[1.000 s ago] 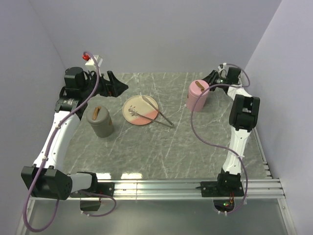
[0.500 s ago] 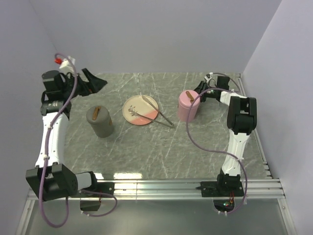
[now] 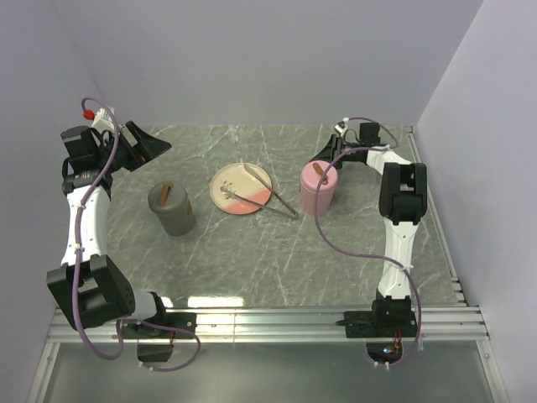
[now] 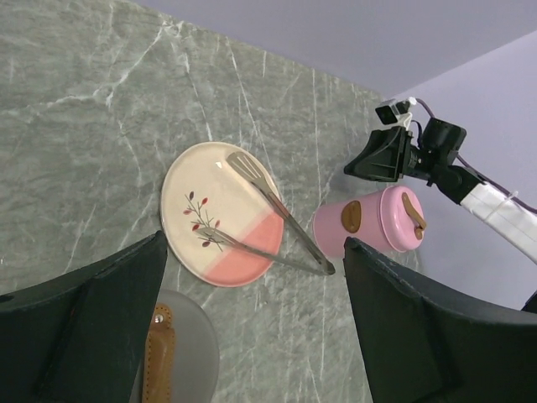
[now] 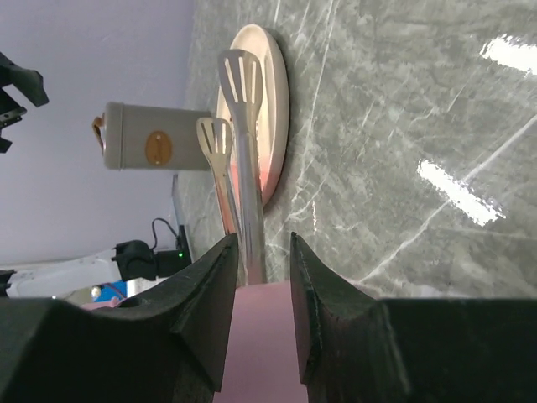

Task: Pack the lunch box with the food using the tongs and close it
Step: Move the packing box to the center of the board.

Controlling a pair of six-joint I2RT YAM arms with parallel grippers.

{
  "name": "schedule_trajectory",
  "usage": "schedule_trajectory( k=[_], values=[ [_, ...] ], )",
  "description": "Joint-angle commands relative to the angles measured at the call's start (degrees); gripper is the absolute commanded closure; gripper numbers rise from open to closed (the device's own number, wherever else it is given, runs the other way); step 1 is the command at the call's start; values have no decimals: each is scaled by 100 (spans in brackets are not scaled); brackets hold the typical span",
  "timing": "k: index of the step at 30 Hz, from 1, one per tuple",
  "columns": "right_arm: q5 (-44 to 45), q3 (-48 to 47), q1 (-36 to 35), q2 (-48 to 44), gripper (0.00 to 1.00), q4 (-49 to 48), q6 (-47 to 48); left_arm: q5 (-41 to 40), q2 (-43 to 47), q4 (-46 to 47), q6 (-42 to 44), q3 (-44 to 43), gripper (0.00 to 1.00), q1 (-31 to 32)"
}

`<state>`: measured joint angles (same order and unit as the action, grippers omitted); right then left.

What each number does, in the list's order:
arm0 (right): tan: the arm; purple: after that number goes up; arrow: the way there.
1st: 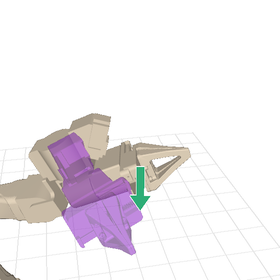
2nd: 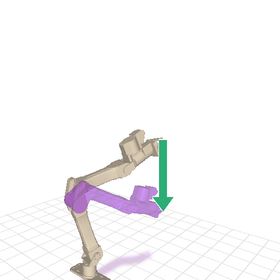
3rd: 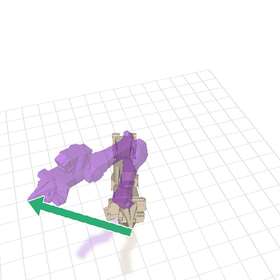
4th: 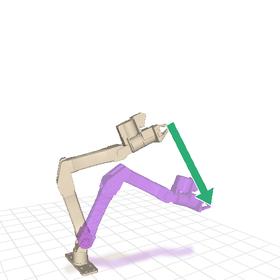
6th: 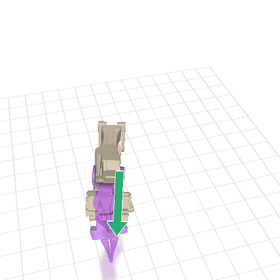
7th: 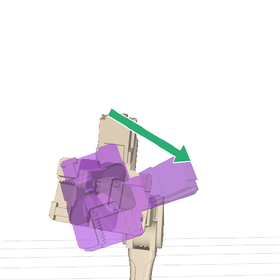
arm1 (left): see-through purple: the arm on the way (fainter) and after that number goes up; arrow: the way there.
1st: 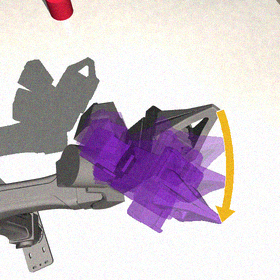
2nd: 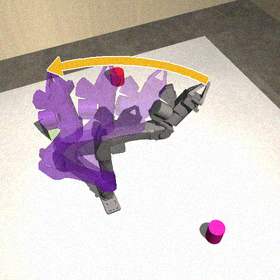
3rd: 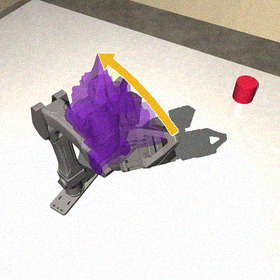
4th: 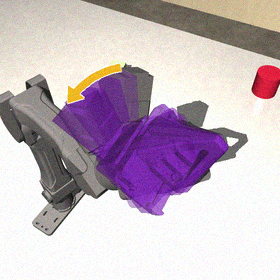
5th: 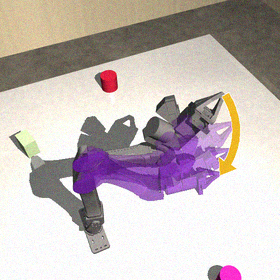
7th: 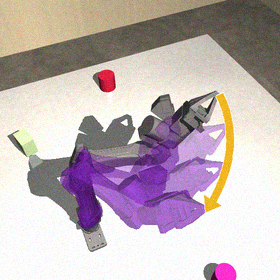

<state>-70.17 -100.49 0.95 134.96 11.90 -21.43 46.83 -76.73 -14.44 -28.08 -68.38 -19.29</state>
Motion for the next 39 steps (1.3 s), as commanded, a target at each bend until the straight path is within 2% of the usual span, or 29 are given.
schedule_trajectory(
  k=[1,9,20,26,34,37,38,39],
  values=[
    [-304,-252,-262,189,61,84,-142,151,141,47,170,-53,9,4],
    [-576,-112,-455,260,62,567,59,19,220,-68,338,-167,8,-5],
    [-682,793,-455,-513,64,2535,2028,19,114,-103,347,-88,9,-215],
    [-717,1663,-482,-962,65,3027,2801,239,-53,2,311,123,11,-444],
    [-1016,2068,-631,-989,68,4504,4628,361,-315,-331,934,88,12,-462],
    [-1261,1929,-675,-884,68,5425,5594,555,-596,-972,1776,-219,12,-479],
    [-1349,1815,-675,-822,68,6072,5884,599,-685,-1226,1840,-298,14,-505],
    [-1515,1674,-649,-735,68,6540,6722,643,-773,-1272,1867,-386,15,-575]
  ],
)
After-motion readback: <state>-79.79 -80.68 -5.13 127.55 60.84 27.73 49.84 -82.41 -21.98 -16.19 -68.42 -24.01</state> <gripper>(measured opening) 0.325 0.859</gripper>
